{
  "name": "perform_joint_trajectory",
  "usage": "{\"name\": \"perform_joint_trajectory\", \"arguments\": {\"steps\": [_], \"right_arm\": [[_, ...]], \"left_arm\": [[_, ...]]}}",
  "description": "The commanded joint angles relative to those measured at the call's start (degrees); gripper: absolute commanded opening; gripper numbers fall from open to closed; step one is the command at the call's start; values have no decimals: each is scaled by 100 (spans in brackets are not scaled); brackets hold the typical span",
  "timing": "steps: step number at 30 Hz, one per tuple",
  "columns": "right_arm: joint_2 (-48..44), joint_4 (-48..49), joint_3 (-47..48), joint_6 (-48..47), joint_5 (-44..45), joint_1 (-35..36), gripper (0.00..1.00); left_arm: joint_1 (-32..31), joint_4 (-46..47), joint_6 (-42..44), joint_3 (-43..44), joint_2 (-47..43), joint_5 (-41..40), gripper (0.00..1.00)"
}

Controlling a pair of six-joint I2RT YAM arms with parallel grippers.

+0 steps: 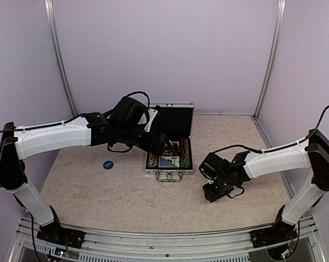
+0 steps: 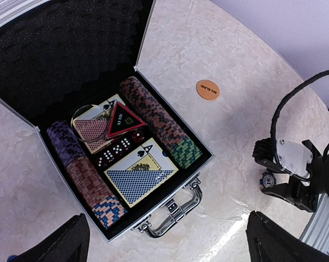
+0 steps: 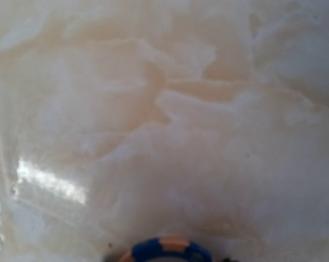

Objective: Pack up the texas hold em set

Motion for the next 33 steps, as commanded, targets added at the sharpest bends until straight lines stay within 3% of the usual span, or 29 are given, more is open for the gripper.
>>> {"name": "perform_joint_trajectory", "arguments": {"steps": [1, 18, 33], "right_arm": [[85, -411, -39, 23, -44, 113, 40], [-479, -184, 155, -439, 269, 346, 41], [-366, 103, 317, -709, 326, 803, 41]], "left_arm": [[-30, 53, -118, -32, -129, -39, 99], [-201, 703, -1112, -1074, -201, 943, 99], [-347, 2822, -2608, -2339, 314, 2454, 99]]}}
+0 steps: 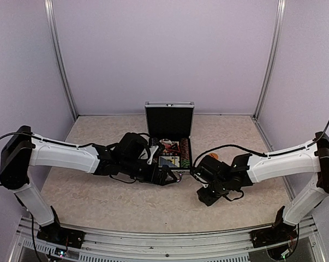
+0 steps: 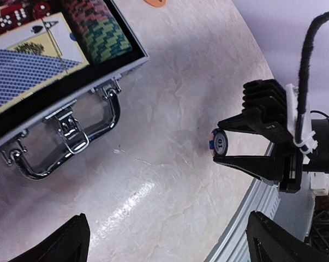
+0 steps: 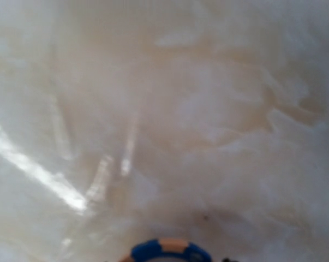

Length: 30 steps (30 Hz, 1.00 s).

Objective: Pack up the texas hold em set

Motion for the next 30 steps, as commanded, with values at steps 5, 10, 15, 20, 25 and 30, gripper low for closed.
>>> {"name": "perform_joint_trajectory", "arguments": {"steps": [5, 10, 15, 20, 25, 30], "right_arm": [[-51, 174, 271, -117, 149, 290, 41], [-44, 178, 393, -128, 185, 463, 41], [26, 178, 532, -124, 228, 637, 41], [60, 176, 645, -142, 257, 792, 41], [101, 213, 744, -184, 225, 907, 41], [188, 238, 815, -197, 211, 1003, 41]], "left_arm": [[-45, 1861, -1101, -581, 502, 1131, 96], [-47, 2686, -1486, -778, 805, 1521, 94], [-47, 3497, -1940, -942, 1150, 1877, 92], [-43, 3970, -2168, -1037, 1415, 2057, 90], [-47, 4333, -2332, -1064, 1607, 2170, 88], [-47, 4606, -2443, -1069, 1720, 2266, 87]]}}
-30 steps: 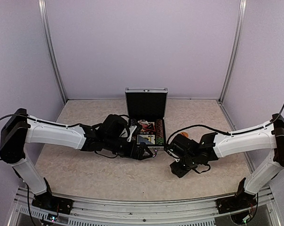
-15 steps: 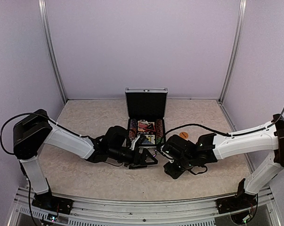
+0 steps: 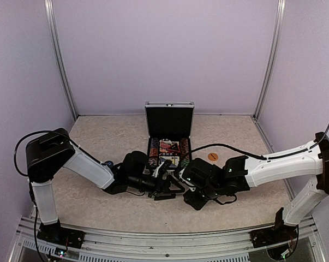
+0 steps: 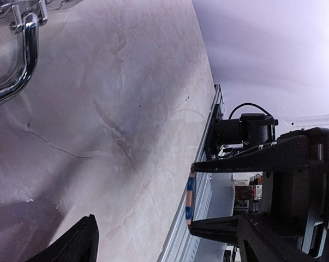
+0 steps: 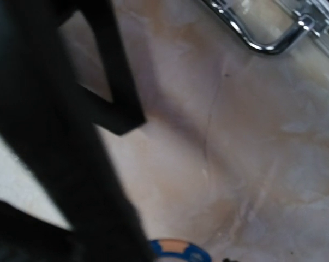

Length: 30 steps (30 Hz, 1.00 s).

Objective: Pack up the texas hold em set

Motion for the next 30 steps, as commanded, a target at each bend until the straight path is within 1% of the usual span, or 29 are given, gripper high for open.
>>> {"name": "perform_joint_trajectory", "arguments": {"steps": [1, 8, 22, 30], "right_arm": [[128, 67, 194, -43, 47, 122, 41], [177, 115, 275, -51, 22, 202, 41], [274, 122, 355, -66, 21, 288, 41], [332, 122, 378, -68, 3, 327, 41]], "left_arm": [[-29, 588, -183, -56, 151, 224, 86], [-76, 851, -300, -52, 250, 334, 80], [-153, 1165, -497, 3, 453, 483, 63], [-181, 1229, -534, 22, 533, 538, 58]]}}
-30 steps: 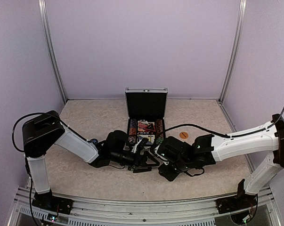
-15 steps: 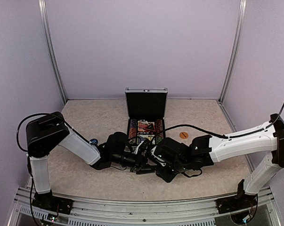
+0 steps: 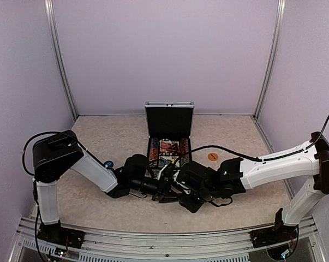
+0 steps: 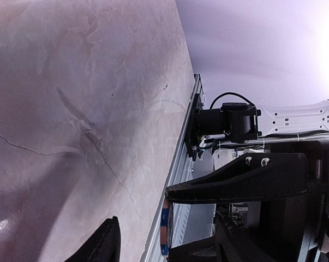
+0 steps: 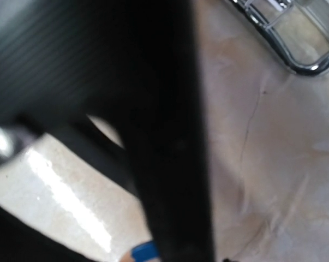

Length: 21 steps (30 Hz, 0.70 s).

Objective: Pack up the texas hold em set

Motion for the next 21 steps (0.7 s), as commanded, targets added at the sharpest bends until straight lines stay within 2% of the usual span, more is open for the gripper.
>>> {"name": "perform_joint_trajectory", "arguments": {"steps": [1, 6, 9, 11, 15, 21], "right_arm": [[84, 72, 132, -33, 8, 92, 41], [89, 50, 158, -40, 32, 92, 41], [81, 36, 166, -50, 34, 91, 41], [88, 37, 174, -56, 36, 91, 41], [82, 28, 174, -51, 40, 98, 41], [14, -22, 181, -65, 121, 98, 41]], "left_arm": [[-76, 217, -7, 50, 147, 116, 57], [-101, 224, -7, 46, 171, 133, 54], [-103, 226, -7, 50, 189, 133, 48], [-101, 262, -14, 51, 202, 132, 38], [-104, 587, -154, 68, 263, 266, 2], [-116, 845, -271, 69, 257, 339, 0]]}}
